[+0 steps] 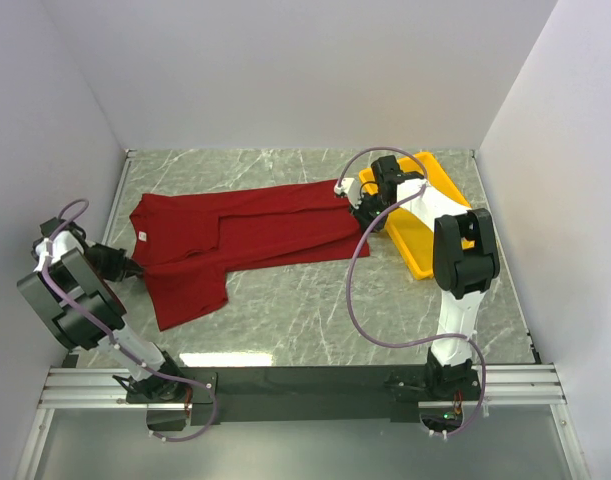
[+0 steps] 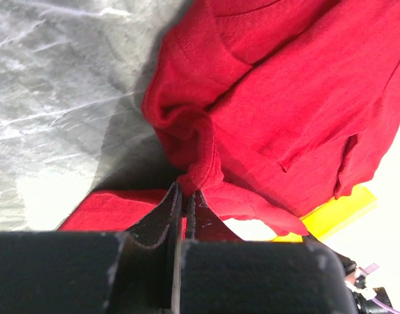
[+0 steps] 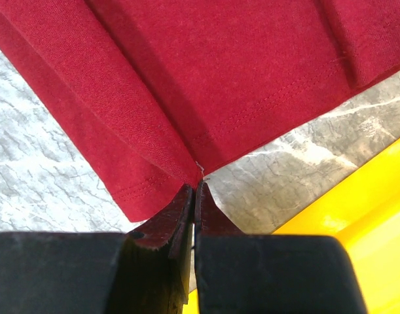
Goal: Fold and stack the t-shirts
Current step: Fold the tshirt
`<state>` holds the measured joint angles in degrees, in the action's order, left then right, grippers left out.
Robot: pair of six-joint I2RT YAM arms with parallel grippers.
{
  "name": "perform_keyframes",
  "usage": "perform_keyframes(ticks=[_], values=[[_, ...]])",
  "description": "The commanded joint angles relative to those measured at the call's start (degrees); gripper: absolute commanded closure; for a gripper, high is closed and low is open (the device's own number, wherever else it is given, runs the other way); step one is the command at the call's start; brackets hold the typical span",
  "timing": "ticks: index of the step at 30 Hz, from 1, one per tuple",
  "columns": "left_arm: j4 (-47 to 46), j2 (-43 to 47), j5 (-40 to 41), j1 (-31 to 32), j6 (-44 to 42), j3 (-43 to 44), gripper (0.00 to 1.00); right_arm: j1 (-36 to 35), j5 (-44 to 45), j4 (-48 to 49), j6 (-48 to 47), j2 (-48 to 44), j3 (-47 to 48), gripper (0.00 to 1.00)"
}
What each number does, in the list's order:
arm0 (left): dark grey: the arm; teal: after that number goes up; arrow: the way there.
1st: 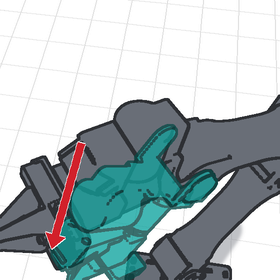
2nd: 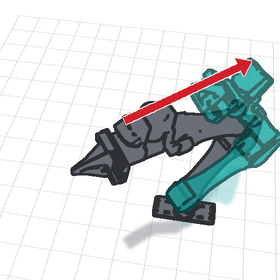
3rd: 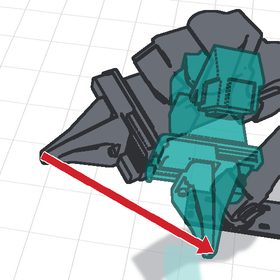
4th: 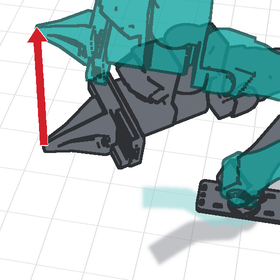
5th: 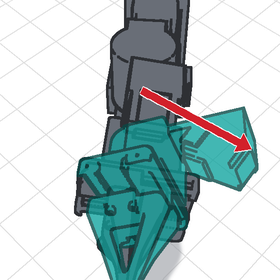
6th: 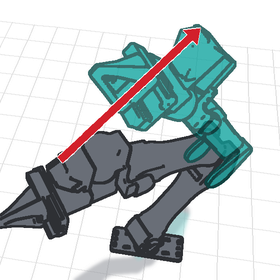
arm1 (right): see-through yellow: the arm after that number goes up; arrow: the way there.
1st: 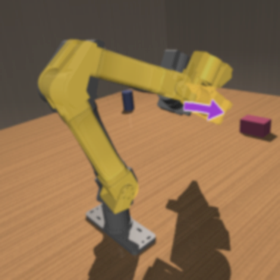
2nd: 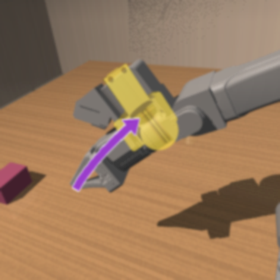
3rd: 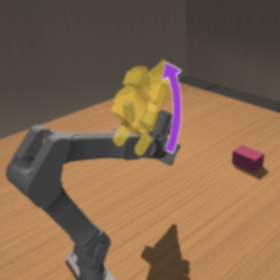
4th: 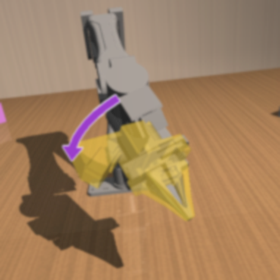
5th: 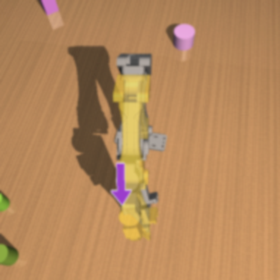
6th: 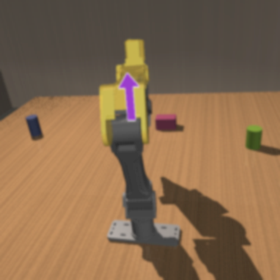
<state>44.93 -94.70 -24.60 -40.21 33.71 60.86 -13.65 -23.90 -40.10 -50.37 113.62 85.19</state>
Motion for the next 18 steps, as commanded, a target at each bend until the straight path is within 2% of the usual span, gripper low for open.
perform_keyframes(ticks=[1,18], values=[[-2.1,-0.7,-1.3,-0.5,0.0,3.1,0.99,-0.3,1.5,1.2,0.5,-0.2,2.4,0.97],[-0.9,-4.0,-4.8,0.0,-0.8,7.3,0.99,-0.2,1.4,1.5,0.9,-0.5,2.6,0.97]])
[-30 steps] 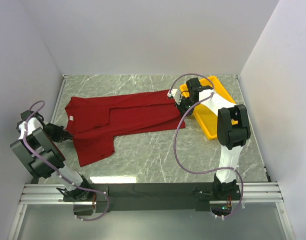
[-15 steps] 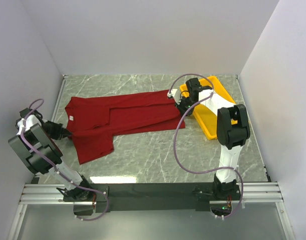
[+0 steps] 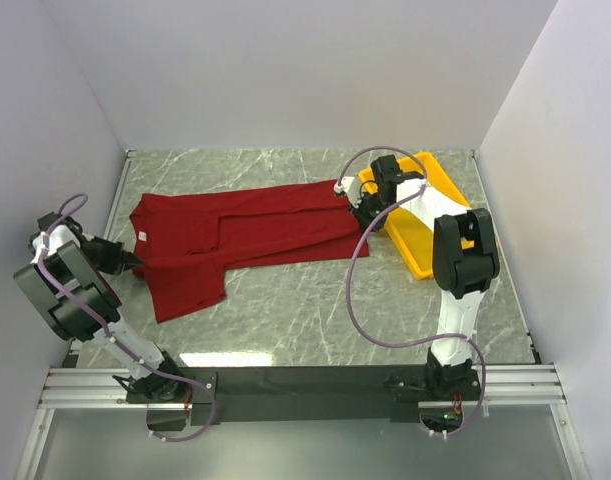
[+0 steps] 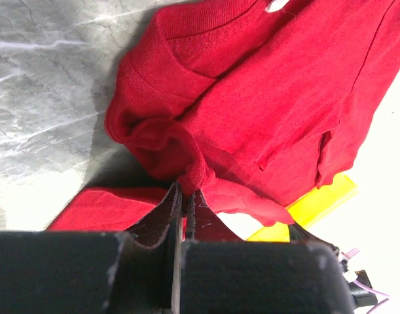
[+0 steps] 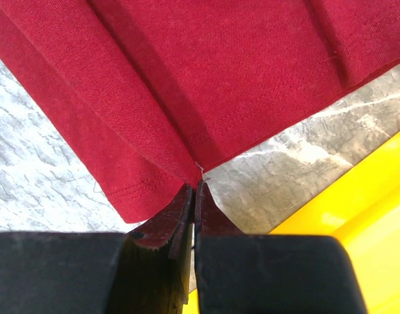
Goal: Fold and stack the t-shirts
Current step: Fold the tshirt
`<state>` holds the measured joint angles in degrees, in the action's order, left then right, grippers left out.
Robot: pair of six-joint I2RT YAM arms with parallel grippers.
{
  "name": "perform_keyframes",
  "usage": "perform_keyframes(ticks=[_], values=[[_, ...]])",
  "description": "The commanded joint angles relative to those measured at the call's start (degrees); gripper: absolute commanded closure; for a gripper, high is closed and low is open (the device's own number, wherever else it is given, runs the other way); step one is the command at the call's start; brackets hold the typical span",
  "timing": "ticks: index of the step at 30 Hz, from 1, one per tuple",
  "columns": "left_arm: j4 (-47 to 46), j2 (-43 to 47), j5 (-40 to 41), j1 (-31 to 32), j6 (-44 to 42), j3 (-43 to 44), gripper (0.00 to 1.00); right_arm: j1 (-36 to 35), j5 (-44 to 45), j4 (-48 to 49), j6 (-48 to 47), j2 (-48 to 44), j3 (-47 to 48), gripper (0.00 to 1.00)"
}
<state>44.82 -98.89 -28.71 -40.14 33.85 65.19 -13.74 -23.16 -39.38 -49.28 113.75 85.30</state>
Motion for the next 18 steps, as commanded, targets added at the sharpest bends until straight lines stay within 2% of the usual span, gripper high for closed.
perform_keyframes(ticks=[1,5,11,15,18], values=[[0.3,0.4,-0.6,-0.1,-1.4,2.9,0.99,0.0,0.2,0.4,-0.7,-1.1,2.5,0.97],[4.6,5.6,2.1,-0.1,-2.1,1.6,0.99,0.3,-2.2,-3.1,-5.4,-4.3,0.0,0.98],[7.2,18.0,3.3,-0.2,3.8,-8.7,0.99,1.3,-4.8,-5.7,-10.7,-10.1,-5.7,0.98],[9.0,22.4,7.1,-0.3,8.9,-18.2,0.99,1.3,-5.0,-5.8,-11.9,-12.1,-8.6,0.98],[12.0,23.6,10.3,-0.3,9.9,-19.5,0.99,1.3,-5.7,-6.3,-11.9,-12.2,-9.4,0.98]])
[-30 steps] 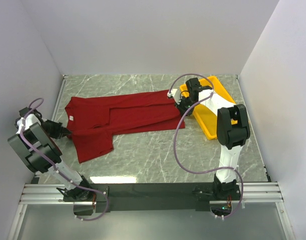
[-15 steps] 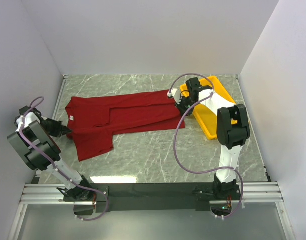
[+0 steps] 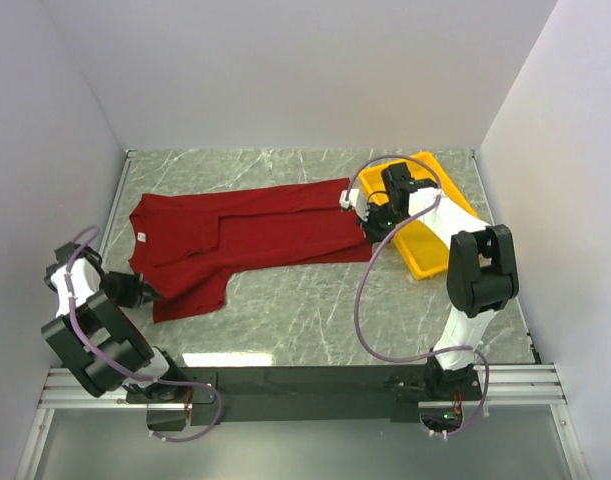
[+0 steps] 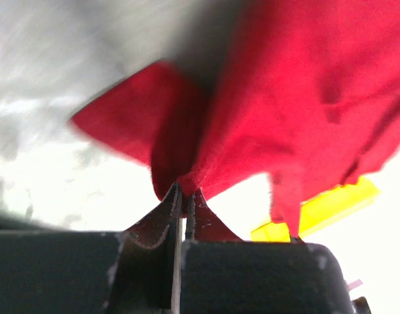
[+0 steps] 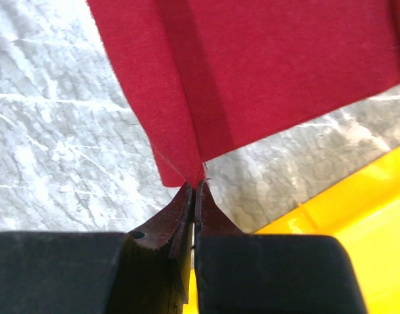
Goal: Fold and stack the t-shirts
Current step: Fold the tshirt
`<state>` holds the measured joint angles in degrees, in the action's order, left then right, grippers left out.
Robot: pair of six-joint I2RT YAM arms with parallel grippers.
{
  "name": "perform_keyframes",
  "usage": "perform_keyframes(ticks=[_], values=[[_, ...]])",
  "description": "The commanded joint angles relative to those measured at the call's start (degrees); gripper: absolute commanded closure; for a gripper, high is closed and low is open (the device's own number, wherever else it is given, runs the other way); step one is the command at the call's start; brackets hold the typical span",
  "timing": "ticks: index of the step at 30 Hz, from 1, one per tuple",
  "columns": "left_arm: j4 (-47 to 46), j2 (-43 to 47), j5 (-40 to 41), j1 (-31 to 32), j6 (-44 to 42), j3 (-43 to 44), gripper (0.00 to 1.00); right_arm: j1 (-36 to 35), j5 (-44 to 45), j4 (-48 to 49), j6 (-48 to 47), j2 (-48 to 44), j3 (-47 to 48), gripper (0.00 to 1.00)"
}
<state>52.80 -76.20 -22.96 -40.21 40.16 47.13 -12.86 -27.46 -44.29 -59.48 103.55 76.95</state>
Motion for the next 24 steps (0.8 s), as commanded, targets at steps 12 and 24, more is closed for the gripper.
perform_keyframes(ticks=[12,24], values=[[10.3,-5.8,19.7,-0.7,8.4,6.3,0.99,0.5,-4.1,-2.1,-1.4,-1.9,-1.5,0.98],[6.6,-17.0,13.9,-0.7,4.3,9.3,0.99,0.5,-4.9,-3.0,-0.5,-0.6,2.8,0.98]])
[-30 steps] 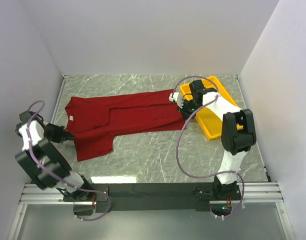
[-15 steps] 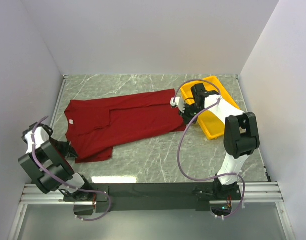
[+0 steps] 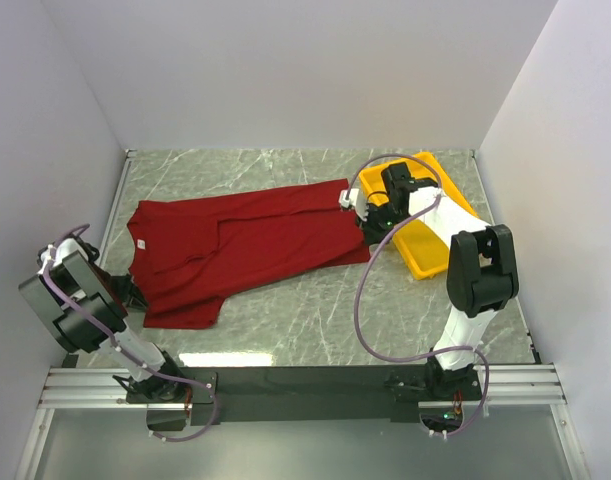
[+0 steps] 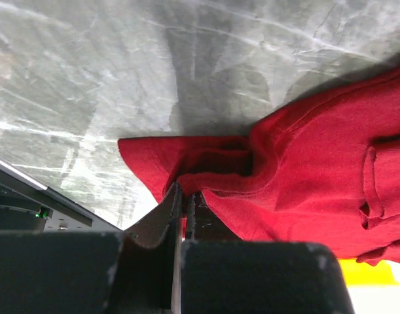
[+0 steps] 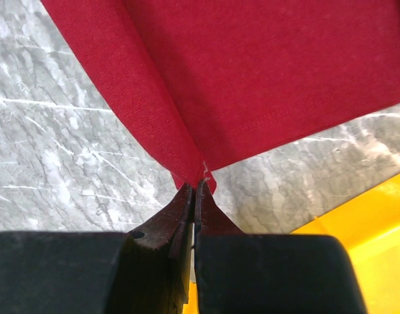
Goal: Fold and stack the t-shirts
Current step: Fold the tshirt
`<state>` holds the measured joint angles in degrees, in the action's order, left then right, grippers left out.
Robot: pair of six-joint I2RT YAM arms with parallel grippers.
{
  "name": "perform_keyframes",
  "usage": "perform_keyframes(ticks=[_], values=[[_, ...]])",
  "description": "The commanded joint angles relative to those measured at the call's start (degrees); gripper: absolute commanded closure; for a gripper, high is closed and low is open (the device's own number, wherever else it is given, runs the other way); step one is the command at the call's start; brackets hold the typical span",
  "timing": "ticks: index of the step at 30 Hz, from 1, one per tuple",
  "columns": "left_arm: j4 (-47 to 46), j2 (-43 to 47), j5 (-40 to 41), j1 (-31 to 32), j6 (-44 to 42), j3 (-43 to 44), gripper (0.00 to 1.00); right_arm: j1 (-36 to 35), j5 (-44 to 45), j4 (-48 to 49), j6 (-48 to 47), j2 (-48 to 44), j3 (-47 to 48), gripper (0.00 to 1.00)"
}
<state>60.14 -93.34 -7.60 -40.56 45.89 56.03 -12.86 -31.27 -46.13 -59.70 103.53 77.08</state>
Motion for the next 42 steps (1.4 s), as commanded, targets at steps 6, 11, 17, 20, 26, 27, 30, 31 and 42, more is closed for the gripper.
perform_keyframes(ticks=[6,11,17,20,26,27,30,31,42], values=[[0.1,0.4,-2.2,-0.1,-1.9,-0.5,0.99,0.4,-3.9,-5.1,-4.3,-0.3,4.0,0.98],[3.3,2.5,0.2,-0.2,-1.8,-3.1,0.99,0.8,-7.3,-8.5,-7.6,-0.3,5.1,0.98],[1.8,2.6,0.1,-0.2,-3.6,-2.6,0.99,0.8,-5.3,-3.8,-2.7,0.9,4.4,0.98],[0.9,2.0,0.3,-0.2,-5.7,2.0,0.98,0.6,-3.8,-1.0,0.7,2.1,4.7,0.96],[-1.2,3.0,-4.5,-0.2,-11.6,6.3,0.6,0.6,-3.7,0.2,2.7,3.1,6.0,0.81],[-1.1,3.5,-4.5,-0.1,-12.0,6.6,0.57,0.6,-3.9,0.0,2.7,3.0,6.1,0.77],[-0.9,6.0,-3.8,-0.2,-13.4,6.8,0.54,0.6,-4.2,-0.1,2.0,2.5,5.6,0.74],[-0.7,6.4,-3.7,-0.2,-13.8,6.6,0.5,0.6,-4.3,-0.3,1.9,2.4,5.5,0.73],[1.3,15.4,0.2,2.0,-15.0,1.0,0.47,0.6,-4.7,-1.2,0.6,3.2,6.1,0.68]])
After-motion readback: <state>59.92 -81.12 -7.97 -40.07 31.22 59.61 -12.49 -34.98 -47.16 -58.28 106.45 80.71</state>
